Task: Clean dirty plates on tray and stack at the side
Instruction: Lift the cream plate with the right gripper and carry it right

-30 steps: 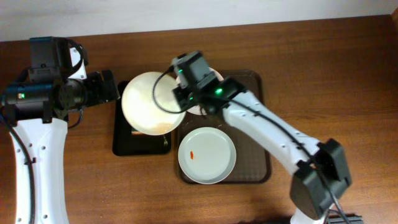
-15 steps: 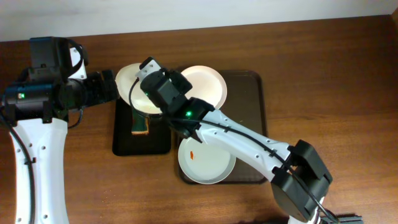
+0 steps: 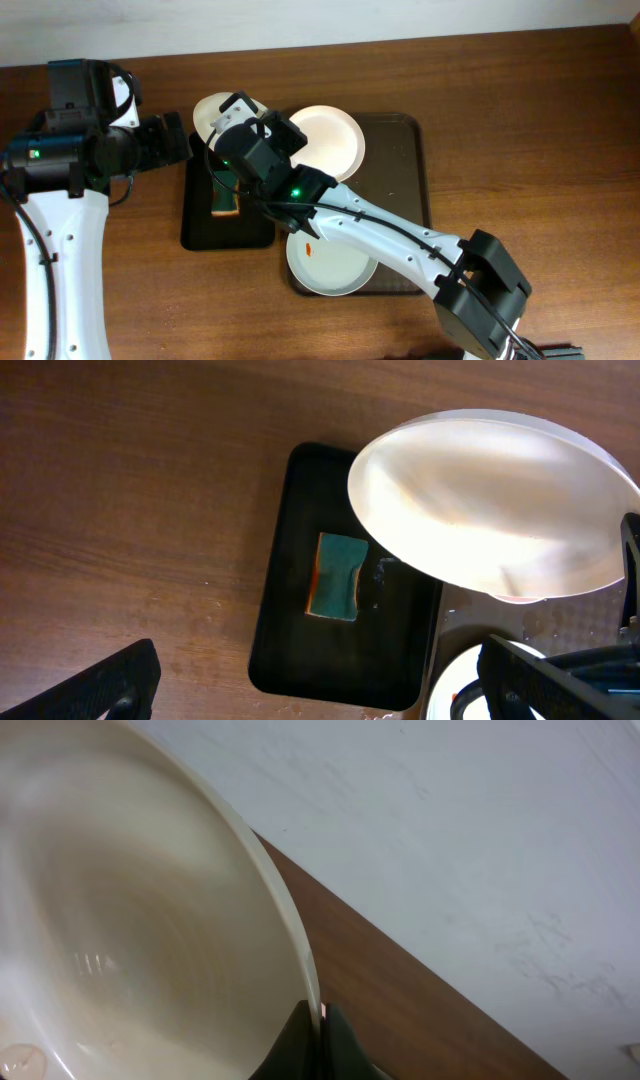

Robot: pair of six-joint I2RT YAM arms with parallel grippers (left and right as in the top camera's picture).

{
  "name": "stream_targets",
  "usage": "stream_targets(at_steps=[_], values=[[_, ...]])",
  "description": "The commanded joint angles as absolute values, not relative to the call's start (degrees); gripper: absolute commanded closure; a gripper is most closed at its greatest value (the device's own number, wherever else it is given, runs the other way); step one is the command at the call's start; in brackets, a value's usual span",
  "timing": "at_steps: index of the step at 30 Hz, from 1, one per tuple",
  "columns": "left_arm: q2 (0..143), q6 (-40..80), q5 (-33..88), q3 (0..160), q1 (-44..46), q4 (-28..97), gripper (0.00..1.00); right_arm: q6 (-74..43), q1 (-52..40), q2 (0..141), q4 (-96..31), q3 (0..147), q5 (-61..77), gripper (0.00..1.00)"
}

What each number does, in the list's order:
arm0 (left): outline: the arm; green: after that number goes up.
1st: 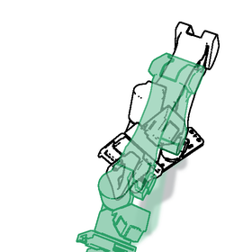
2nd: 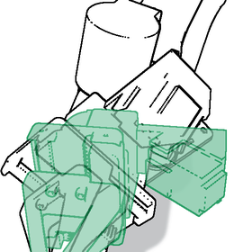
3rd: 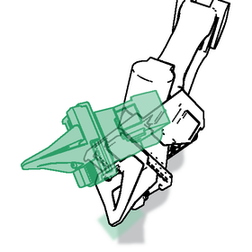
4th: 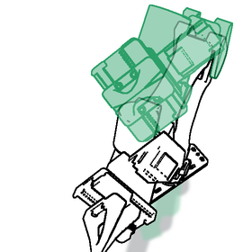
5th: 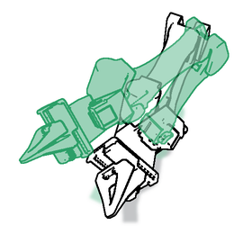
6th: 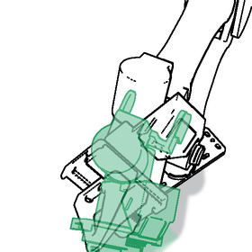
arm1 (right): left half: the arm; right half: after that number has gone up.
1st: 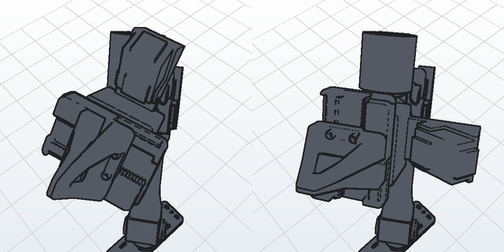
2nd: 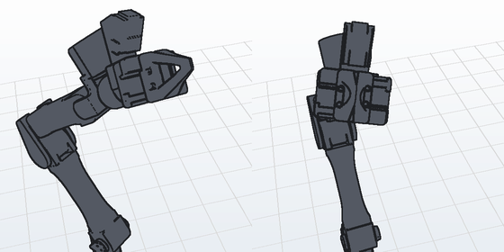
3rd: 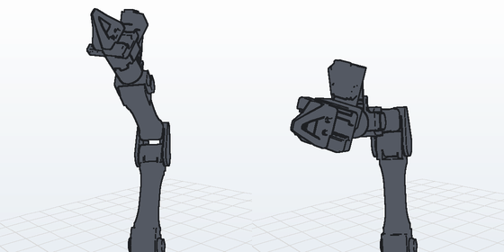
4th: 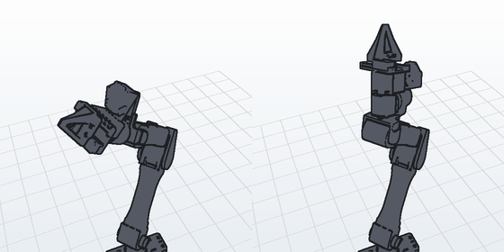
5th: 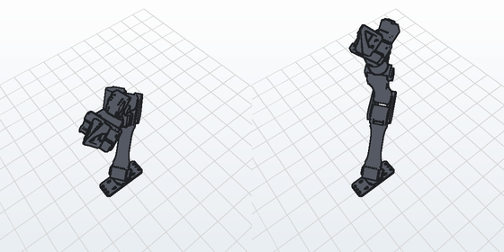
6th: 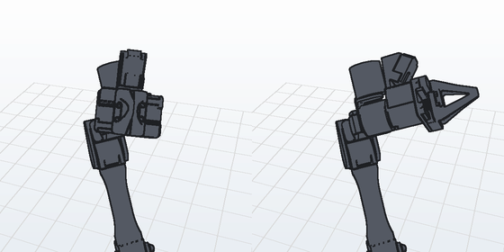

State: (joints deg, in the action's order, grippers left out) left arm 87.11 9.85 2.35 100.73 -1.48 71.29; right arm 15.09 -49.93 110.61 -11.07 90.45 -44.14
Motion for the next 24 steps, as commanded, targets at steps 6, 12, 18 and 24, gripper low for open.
stream_targets(at_steps=[6,12,18,24], values=[[86.54,9.32,2.13,101.41,-1.67,71.22,0.0,14.79,-50.39,108.33,-10.63,91.31,-45.76,0.96],[86.54,9.3,2.13,101.41,-1.67,71.22,0.0,19.07,-50.89,108.57,-9.72,91.31,-50.17,0.96],[86.54,9.32,2.13,101.41,-1.67,71.22,0.0,22.83,-52.27,108.68,-10.83,91.31,-50.48,0.96],[86.54,9.3,2.13,101.41,-1.67,71.22,0.0,15.73,-52.27,109.01,-11.22,91.31,-54.96,0.96]])
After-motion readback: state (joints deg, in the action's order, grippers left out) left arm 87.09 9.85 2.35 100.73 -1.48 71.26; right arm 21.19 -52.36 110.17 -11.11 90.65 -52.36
